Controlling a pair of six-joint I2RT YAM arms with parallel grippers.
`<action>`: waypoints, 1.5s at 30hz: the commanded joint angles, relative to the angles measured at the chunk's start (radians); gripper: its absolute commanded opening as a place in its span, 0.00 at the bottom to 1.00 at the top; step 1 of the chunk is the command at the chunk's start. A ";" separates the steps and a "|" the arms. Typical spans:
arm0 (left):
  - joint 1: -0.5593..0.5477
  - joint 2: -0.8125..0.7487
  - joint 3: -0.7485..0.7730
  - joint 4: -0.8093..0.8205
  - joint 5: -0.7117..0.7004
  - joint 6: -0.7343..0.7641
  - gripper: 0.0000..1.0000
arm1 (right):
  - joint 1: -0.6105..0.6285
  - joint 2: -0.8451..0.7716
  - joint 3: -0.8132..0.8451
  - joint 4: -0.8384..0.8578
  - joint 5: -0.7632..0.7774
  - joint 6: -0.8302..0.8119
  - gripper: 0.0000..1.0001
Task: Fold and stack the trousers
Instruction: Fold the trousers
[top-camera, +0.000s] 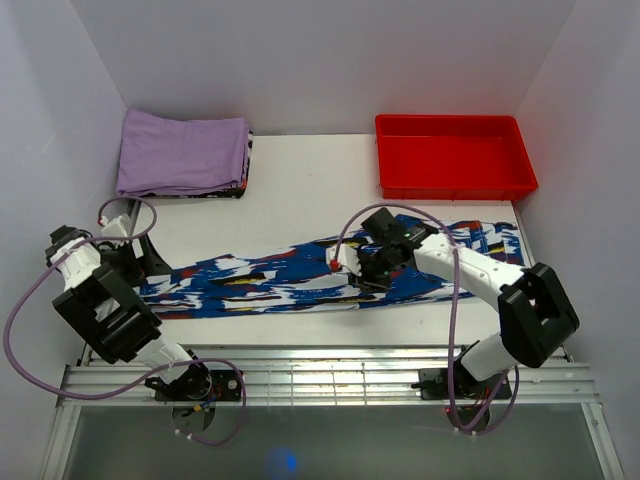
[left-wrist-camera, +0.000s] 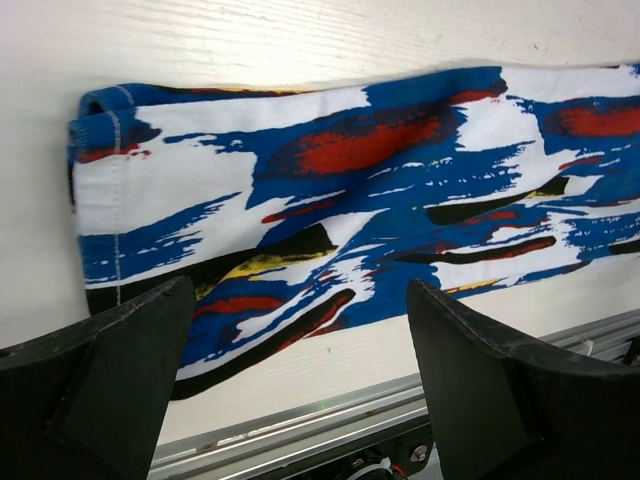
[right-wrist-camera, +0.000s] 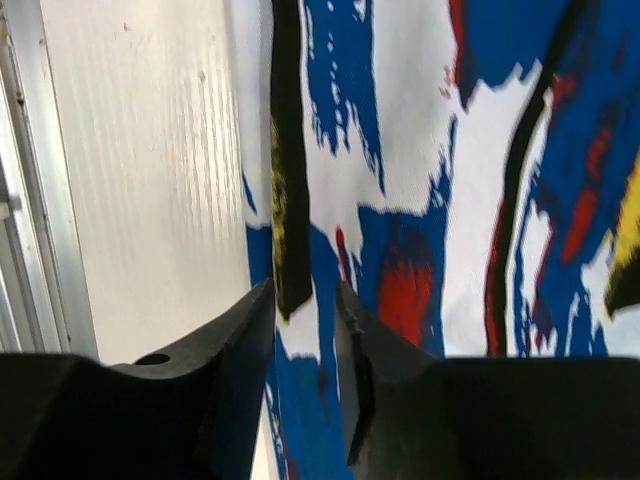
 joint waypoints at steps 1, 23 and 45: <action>0.026 -0.003 0.051 -0.015 0.009 -0.021 0.98 | 0.099 0.060 -0.006 0.116 0.076 0.067 0.35; 0.112 0.046 0.031 0.007 -0.017 0.005 0.98 | 0.210 0.137 0.068 0.126 0.140 0.046 0.08; 0.106 0.180 -0.038 0.159 -0.064 0.037 0.84 | 0.212 0.197 -0.158 0.219 0.143 0.058 0.08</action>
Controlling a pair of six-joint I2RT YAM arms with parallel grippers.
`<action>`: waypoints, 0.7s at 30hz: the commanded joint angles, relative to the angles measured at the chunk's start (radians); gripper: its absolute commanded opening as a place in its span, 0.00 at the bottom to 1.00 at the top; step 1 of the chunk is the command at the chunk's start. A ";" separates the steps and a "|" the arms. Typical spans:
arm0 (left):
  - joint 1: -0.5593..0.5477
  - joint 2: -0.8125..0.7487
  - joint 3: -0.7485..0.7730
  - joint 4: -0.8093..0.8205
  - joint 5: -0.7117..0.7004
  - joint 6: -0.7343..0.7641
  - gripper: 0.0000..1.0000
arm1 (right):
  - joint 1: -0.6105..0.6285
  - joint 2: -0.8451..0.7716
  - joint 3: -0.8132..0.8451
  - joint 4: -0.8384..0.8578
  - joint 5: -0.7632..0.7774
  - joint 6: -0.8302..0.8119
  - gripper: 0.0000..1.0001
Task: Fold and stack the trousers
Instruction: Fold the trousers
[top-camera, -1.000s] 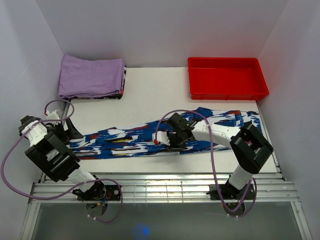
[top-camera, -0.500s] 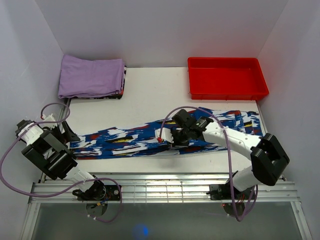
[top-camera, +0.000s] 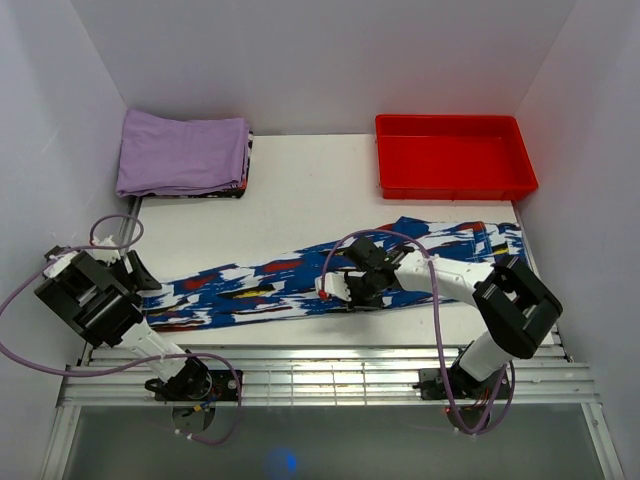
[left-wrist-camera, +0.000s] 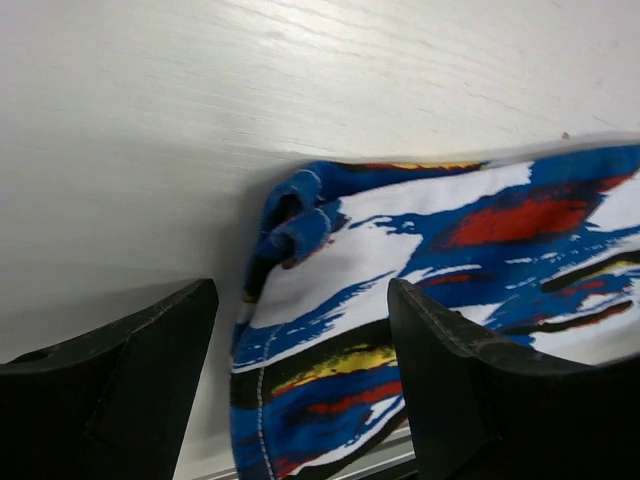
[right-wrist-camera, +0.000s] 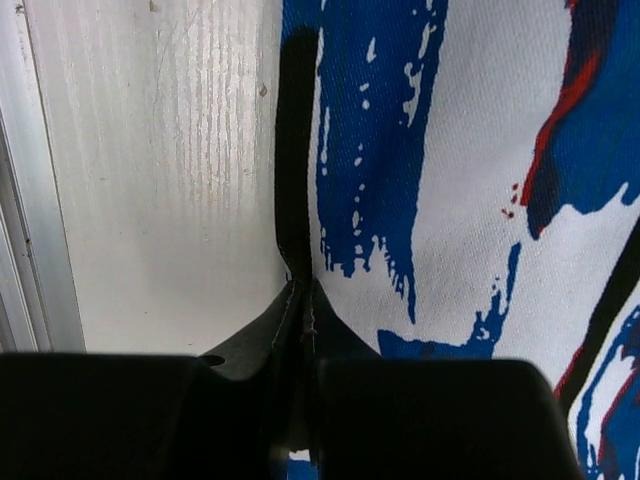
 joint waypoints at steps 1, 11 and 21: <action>-0.020 0.020 -0.036 0.028 0.007 0.031 0.81 | 0.007 0.089 -0.012 0.033 0.016 0.009 0.08; -0.027 0.072 -0.060 0.073 0.066 -0.028 0.19 | -0.029 0.081 0.019 0.026 0.015 0.047 0.08; -0.135 0.222 0.402 0.083 -0.124 -0.111 0.00 | -0.086 0.037 0.030 -0.044 -0.051 0.041 0.08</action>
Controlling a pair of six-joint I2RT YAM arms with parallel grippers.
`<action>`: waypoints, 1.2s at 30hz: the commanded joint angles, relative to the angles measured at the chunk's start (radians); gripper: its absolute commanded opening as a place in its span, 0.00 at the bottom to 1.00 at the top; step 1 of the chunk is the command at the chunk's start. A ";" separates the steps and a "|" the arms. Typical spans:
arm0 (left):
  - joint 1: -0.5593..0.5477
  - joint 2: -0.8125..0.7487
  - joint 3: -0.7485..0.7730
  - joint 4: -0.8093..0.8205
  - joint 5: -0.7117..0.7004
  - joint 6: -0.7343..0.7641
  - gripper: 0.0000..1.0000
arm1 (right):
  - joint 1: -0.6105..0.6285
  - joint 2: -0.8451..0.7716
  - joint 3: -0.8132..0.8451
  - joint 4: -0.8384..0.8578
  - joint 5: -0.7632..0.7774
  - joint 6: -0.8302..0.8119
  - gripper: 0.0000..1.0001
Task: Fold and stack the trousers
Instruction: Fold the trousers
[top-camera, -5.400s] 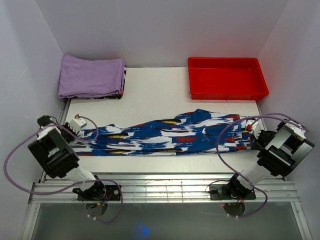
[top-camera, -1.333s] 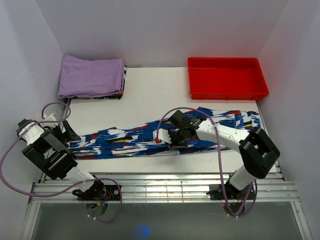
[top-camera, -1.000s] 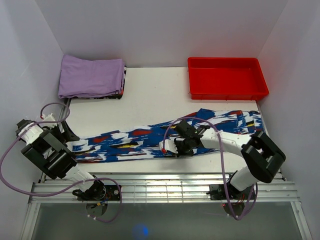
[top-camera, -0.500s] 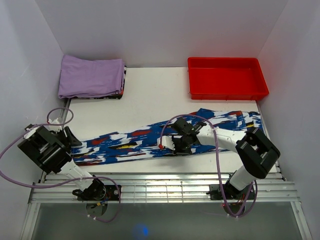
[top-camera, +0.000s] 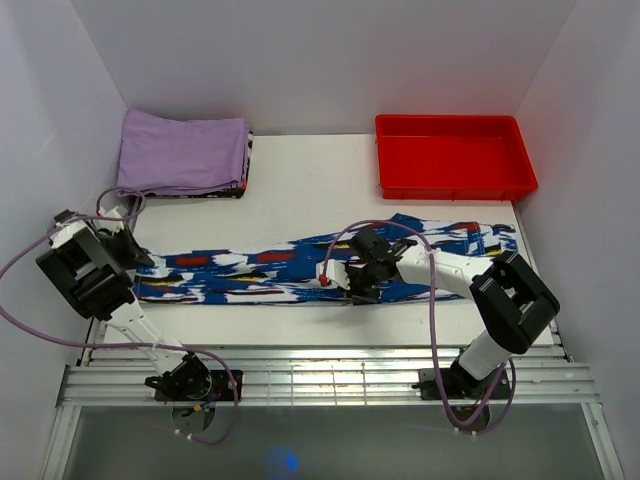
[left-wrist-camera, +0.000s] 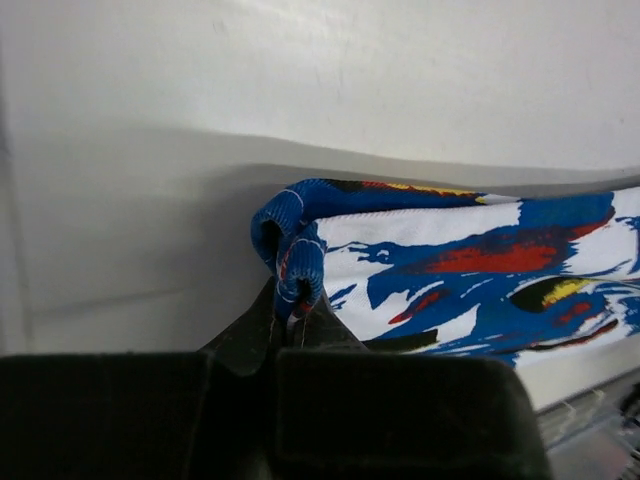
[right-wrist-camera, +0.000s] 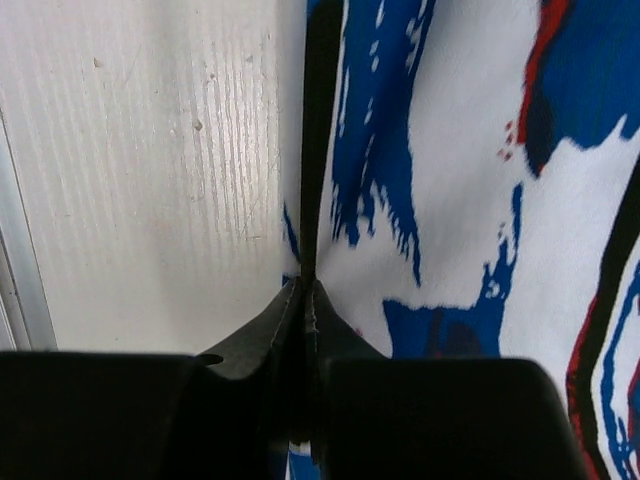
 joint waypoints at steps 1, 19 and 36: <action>-0.006 0.016 0.170 0.092 -0.164 -0.003 0.00 | -0.011 0.014 0.010 -0.083 -0.007 0.007 0.11; -0.123 -0.188 0.352 0.007 0.096 0.155 0.98 | -0.856 -0.067 0.388 -0.415 -0.224 0.114 0.75; -1.223 -0.188 -0.025 0.464 -0.031 -0.148 0.89 | -1.340 0.267 0.668 -0.475 -0.179 0.372 0.83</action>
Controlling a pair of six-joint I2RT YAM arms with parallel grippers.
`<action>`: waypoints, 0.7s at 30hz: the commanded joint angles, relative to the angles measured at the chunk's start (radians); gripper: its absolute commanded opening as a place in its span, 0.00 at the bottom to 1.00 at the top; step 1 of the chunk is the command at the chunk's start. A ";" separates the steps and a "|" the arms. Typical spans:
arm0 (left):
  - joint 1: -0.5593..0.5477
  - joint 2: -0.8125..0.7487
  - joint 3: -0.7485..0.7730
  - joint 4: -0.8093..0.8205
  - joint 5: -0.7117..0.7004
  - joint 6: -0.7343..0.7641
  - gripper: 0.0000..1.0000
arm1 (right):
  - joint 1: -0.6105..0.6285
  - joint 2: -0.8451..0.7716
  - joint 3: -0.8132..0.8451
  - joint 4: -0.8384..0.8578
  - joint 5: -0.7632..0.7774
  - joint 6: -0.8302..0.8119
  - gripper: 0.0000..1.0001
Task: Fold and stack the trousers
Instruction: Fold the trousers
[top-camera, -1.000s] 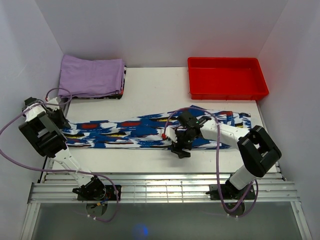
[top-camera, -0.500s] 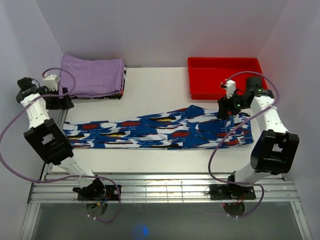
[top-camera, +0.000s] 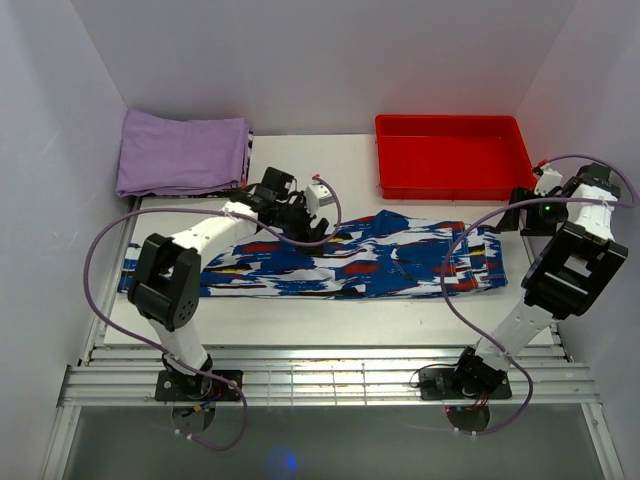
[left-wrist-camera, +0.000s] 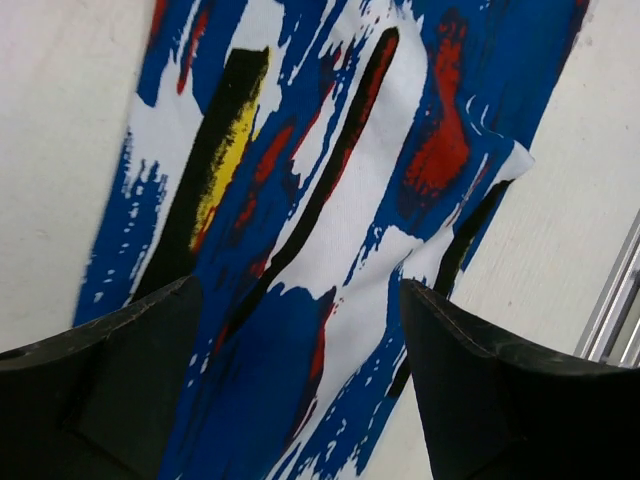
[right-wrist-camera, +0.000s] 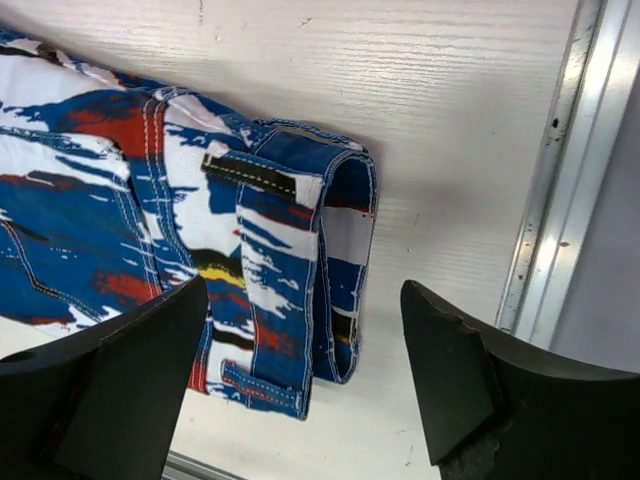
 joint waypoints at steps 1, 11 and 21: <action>0.014 0.045 0.000 0.079 -0.029 -0.160 0.91 | 0.006 0.030 0.035 -0.045 0.001 0.086 0.84; 0.017 0.019 -0.048 0.023 -0.110 -0.157 0.98 | 0.006 -0.140 -0.324 0.082 0.027 0.074 0.83; 0.057 0.035 -0.034 -0.063 -0.183 -0.115 0.98 | 0.004 -0.174 -0.465 0.134 -0.008 0.061 0.71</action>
